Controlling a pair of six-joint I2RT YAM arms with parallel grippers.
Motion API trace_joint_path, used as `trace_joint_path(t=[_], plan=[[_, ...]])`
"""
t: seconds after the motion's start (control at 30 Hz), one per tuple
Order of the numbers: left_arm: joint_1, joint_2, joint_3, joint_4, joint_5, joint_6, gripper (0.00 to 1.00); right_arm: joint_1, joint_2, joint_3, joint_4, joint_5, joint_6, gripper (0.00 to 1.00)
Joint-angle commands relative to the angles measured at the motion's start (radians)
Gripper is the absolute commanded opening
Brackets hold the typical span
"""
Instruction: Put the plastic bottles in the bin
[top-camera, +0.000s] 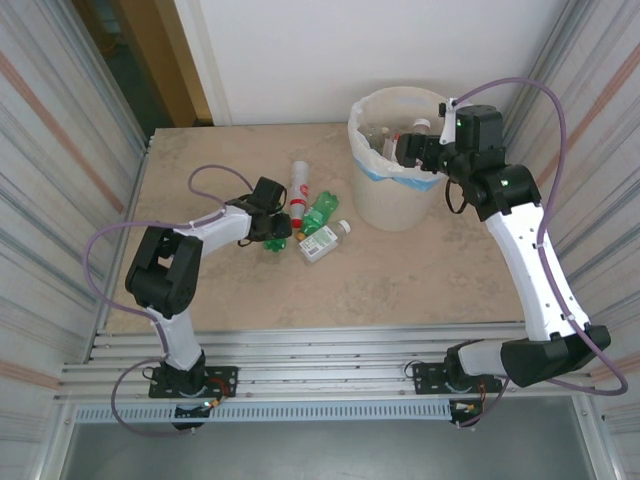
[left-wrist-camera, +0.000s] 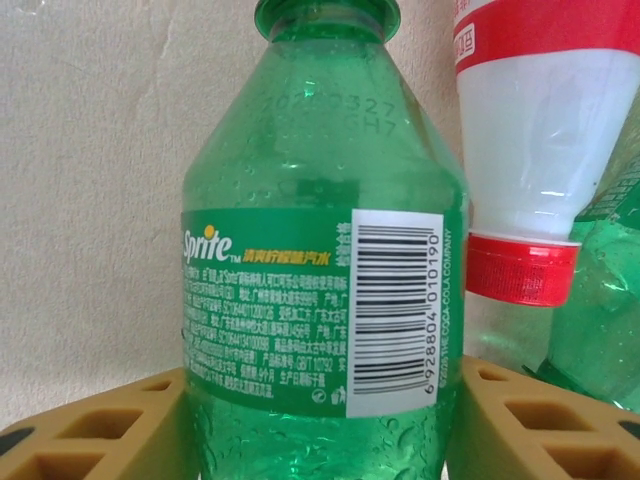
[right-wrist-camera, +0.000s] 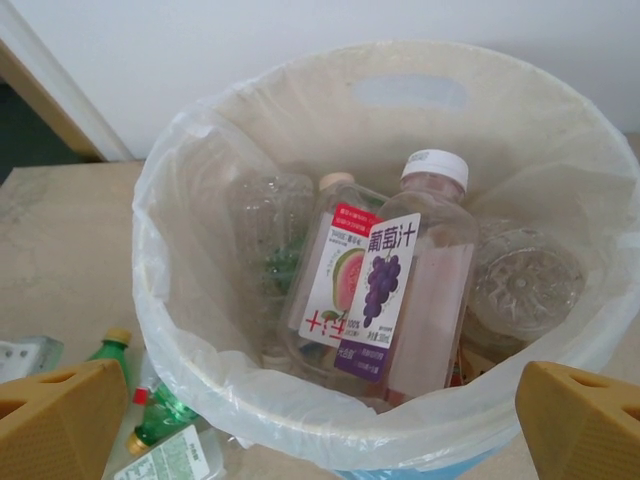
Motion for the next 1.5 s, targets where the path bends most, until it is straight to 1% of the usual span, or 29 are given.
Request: trace_joint_path(t=[0.0,0.07,0.23,0.4,0.53,0.7,0.8,0.93,1.03,1.23,1.37,1.47], plan=[[0.011,0.008,-0.029,-0.036,-0.038,-0.006,0.51,0.008,-0.025,-0.011,0.023,0.011,0.022,0.98],[0.01,-0.006,-0.039,-0.036,-0.05,-0.003,0.48,0.008,-0.028,-0.014,0.024,0.01,0.023,0.98],[0.012,-0.041,-0.063,-0.042,-0.07,-0.002,0.43,0.01,-0.038,-0.026,0.038,0.002,0.031,0.98],[0.011,-0.108,-0.1,-0.035,-0.074,0.002,0.42,0.012,-0.043,-0.031,0.042,-0.006,0.036,0.98],[-0.003,-0.201,-0.135,-0.017,-0.073,0.023,0.42,0.012,-0.052,-0.047,0.05,-0.028,0.051,0.98],[-0.04,-0.351,-0.173,0.016,-0.066,0.07,0.42,0.013,-0.065,-0.083,0.069,-0.105,0.092,0.98],[-0.061,-0.462,-0.21,0.077,-0.019,0.106,0.41,0.014,-0.074,-0.122,0.103,-0.197,0.132,0.98],[-0.094,-0.626,-0.288,0.236,0.084,0.185,0.41,0.024,-0.074,-0.163,0.172,-0.341,0.197,0.98],[-0.11,-0.716,-0.332,0.338,0.163,0.214,0.41,0.055,-0.059,-0.178,0.223,-0.414,0.232,0.99],[-0.152,-0.807,-0.368,0.476,0.264,0.239,0.41,0.181,0.0,-0.176,0.308,-0.492,0.261,0.99],[-0.167,-0.82,-0.374,0.54,0.318,0.235,0.41,0.259,0.057,-0.142,0.336,-0.532,0.264,0.99],[-0.171,-0.819,-0.373,0.573,0.331,0.217,0.41,0.315,0.091,-0.132,0.367,-0.553,0.26,1.0]])
